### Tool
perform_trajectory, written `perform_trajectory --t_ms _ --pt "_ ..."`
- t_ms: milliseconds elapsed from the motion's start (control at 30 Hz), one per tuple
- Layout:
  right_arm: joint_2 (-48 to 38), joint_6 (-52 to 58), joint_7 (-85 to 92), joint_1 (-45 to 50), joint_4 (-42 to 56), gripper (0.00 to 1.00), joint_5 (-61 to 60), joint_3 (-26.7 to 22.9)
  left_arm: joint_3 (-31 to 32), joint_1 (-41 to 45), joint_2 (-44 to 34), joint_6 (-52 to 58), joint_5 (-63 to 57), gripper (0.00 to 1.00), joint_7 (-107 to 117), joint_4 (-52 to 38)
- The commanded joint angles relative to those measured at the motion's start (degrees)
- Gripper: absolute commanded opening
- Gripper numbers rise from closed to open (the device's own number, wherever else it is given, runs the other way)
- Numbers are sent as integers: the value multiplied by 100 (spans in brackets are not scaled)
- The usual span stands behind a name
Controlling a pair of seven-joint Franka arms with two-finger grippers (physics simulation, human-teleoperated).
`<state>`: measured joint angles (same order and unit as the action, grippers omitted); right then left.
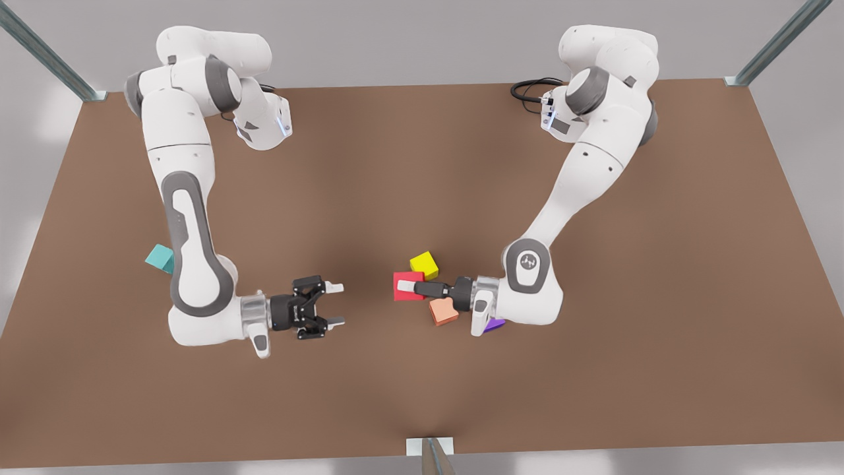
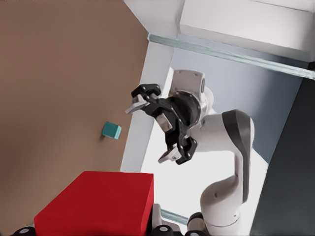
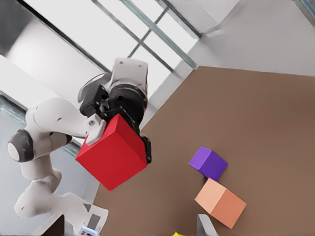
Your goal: Pick up red wooden cube and pass to hand red wooden cube and place in blue wooden cube
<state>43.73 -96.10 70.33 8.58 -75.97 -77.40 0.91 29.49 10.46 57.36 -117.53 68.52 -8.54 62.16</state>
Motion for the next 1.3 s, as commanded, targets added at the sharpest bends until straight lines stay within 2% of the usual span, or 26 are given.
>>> perform_trajectory --t_ms 0,300,767,1267 --pt "100 65 5184 38 56 100 -346 -3 13 0 12 -42 276 58 -2732 -2" --pt "206 65 5482 196 170 100 -1049 -3 22 -26 56 -42 268 57 -3312 -11" --pt "223 -418 4920 618 153 100 -1568 -3 30 -35 91 -270 276 57 -3663 -20" --pt "259 -550 4797 820 -76 100 -1708 -3 48 -27 109 -235 364 57 -2266 6"
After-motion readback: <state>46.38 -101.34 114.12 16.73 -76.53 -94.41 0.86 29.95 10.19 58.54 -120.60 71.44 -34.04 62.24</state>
